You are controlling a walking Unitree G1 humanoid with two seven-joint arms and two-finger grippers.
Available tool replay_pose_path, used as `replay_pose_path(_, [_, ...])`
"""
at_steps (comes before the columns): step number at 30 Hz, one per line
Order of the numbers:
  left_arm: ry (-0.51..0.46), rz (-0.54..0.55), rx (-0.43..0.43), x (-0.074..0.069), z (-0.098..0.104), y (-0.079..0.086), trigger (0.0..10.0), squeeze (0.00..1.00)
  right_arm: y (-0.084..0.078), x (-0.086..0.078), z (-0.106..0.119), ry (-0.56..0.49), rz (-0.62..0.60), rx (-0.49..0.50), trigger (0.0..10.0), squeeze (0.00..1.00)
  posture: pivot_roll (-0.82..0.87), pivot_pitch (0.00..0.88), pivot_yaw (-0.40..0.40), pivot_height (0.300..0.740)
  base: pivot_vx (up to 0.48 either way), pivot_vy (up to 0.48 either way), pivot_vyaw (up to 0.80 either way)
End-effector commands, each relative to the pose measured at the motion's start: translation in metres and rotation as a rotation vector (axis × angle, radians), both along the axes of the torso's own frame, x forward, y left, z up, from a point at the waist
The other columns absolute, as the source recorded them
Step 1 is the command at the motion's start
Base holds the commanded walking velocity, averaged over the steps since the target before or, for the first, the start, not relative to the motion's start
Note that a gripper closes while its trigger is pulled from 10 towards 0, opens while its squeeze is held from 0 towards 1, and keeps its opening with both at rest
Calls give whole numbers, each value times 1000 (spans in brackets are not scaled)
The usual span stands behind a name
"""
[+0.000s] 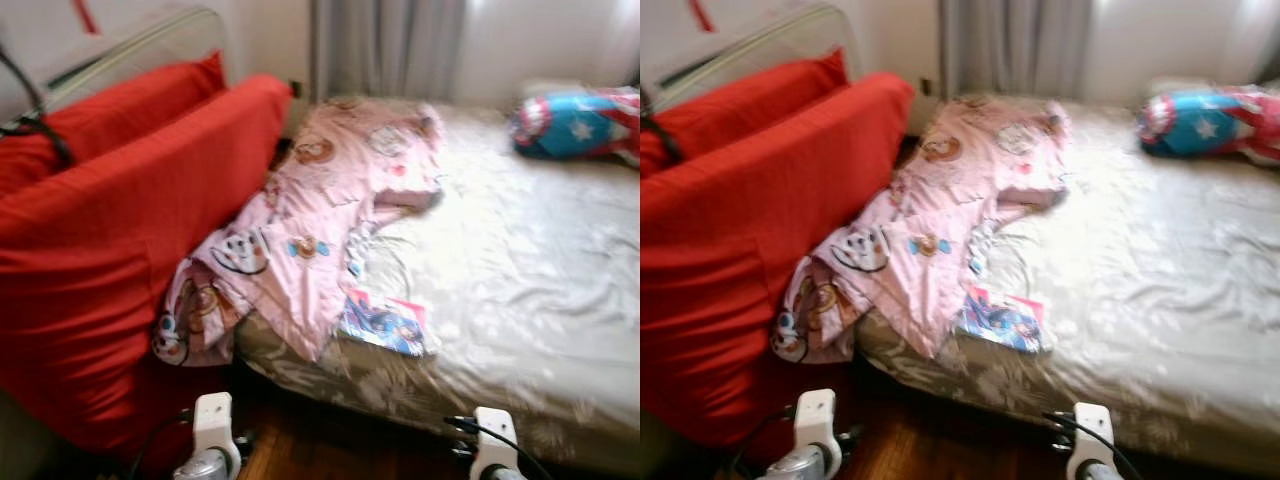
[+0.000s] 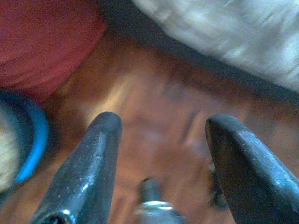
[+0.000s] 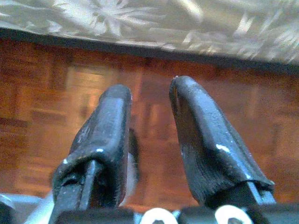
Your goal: Clean up the room
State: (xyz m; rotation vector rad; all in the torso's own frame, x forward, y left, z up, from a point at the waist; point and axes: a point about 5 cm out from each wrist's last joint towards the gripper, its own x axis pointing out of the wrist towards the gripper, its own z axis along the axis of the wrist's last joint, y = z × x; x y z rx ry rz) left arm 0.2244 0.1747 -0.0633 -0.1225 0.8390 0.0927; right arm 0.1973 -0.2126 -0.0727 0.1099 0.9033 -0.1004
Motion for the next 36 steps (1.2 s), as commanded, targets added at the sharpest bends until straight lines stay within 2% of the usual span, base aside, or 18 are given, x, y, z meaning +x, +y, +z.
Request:
replay_pose_path(1, [36, 30, 22, -11, -5, 15, 10000, 0, 9, 6, 2, -21, 12, 17, 10000, 0, -132, 0, 7, 740, 296, 0, 0])
replay_pose_path(12, [36, 24, 25, -12, -5, 15, 10000, 0, 10, 5, 1, -15, 9, 20, 10000, 0, -135, 0, 11, 740, 299, 0, 0])
replay_pose_path(18, [36, 19, 27, -13, -6, 16, 10000, 0, 10, 4, 0, -16, 3, 17, 10000, 0, -140, 0, 20, 740, 281, 0, -720])
replay_pose_path(27, [24, 12, 8, -13, -6, 15, 10000, 0, 10, 6, 2, -56, 14, -8, 10000, 0, -147, 0, 32, 740, 0, 0, 0])
replay_pose_path(32, [-14, 9, 12, -12, -4, 16, 10000, 0, 10, 7, 4, -101, 9, -15, 10000, 0, -159, 0, 35, 740, 0, 0, 0])
replay_pose_path(36, [-126, 40, 0, -7, 2, 16, 10000, 0, 9, 10, 9, -183, -14, -17, 10000, 0, -159, 0, 41, 740, 0, 0, 0])
